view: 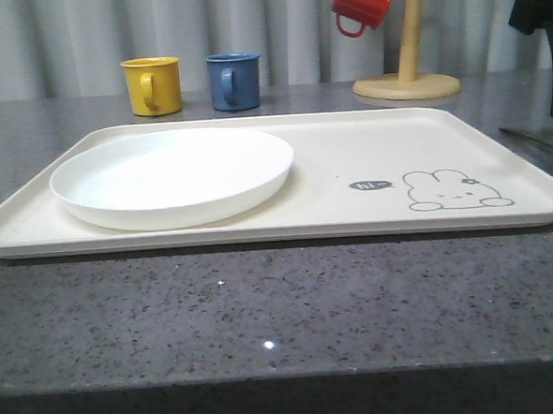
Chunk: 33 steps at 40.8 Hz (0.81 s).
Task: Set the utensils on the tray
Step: 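Lower the right gripper onto the silver fork and grasp it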
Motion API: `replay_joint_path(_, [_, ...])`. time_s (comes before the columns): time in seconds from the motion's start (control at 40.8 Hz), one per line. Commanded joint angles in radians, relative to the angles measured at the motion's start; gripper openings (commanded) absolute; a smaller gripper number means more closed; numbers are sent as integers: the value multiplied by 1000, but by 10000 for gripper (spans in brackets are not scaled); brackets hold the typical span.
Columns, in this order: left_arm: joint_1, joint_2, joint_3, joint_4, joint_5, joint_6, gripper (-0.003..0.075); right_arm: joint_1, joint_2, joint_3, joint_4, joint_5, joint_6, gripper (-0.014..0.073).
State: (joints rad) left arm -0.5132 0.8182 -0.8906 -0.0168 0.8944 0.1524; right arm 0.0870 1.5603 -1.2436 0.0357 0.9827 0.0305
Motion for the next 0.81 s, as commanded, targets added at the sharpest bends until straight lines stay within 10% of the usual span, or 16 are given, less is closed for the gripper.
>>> replay_joint_path(0.0, [-6,-4,-29,-14,-53,-12,338,-1,7,-54,-3,-26,3,357])
replay_joint_path(0.515, [-6,-4,-29,-15,-53,-12,338,-1,97,-77,-2,-28,3,262])
replay_joint_path(0.784, [-6,-4,-29,-15,-53,-12,338,-1,95,-79,-1,-1,2,-7])
